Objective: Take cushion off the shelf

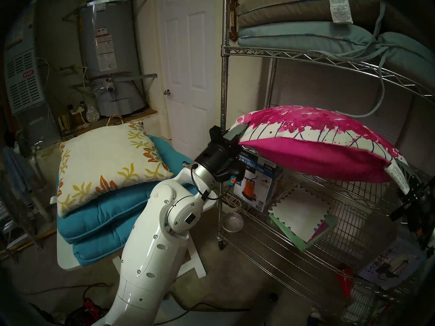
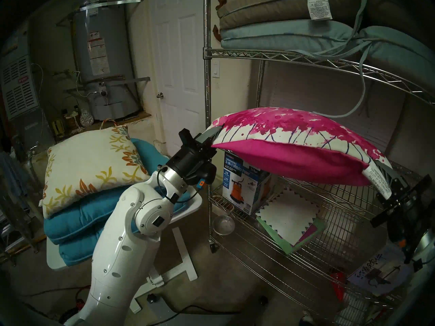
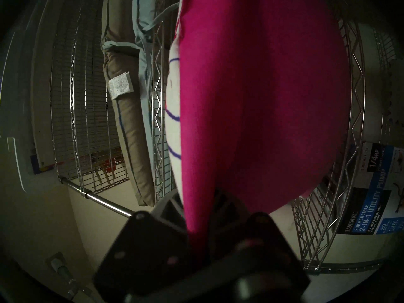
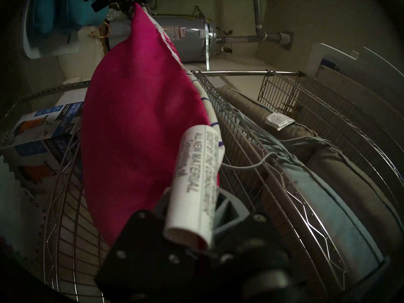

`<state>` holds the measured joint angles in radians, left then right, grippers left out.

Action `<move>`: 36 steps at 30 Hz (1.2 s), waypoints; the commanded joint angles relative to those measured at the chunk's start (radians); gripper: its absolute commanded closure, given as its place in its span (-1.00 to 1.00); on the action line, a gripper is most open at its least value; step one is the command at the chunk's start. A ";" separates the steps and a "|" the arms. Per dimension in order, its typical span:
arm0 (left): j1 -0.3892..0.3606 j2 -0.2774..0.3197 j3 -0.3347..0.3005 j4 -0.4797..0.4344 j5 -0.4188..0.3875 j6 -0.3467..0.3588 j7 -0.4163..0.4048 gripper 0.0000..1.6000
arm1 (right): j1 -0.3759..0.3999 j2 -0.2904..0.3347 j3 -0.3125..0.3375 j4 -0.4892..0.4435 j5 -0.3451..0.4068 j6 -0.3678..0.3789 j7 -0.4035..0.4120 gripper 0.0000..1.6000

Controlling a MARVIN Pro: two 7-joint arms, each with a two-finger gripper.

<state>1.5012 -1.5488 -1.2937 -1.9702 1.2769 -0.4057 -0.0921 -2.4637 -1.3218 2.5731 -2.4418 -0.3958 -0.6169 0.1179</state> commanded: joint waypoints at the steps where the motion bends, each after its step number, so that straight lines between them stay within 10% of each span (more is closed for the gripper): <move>1: 0.025 -0.021 -0.033 -0.075 0.002 0.050 0.004 1.00 | 0.000 0.017 0.035 -0.002 0.057 0.026 0.011 1.00; 17: 0.138 0.028 0.124 -0.202 0.116 0.226 0.065 1.00 | 0.091 0.199 0.145 0.168 0.125 -0.079 0.007 1.00; 36: 0.308 0.099 -0.077 -0.428 0.063 0.219 0.095 1.00 | 0.020 0.066 0.227 -0.002 0.221 -0.090 0.034 1.00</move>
<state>1.7503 -1.4764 -1.2751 -2.3018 1.3697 -0.1972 -0.0200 -2.4394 -1.2119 2.7542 -2.4486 -0.2274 -0.7145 0.1721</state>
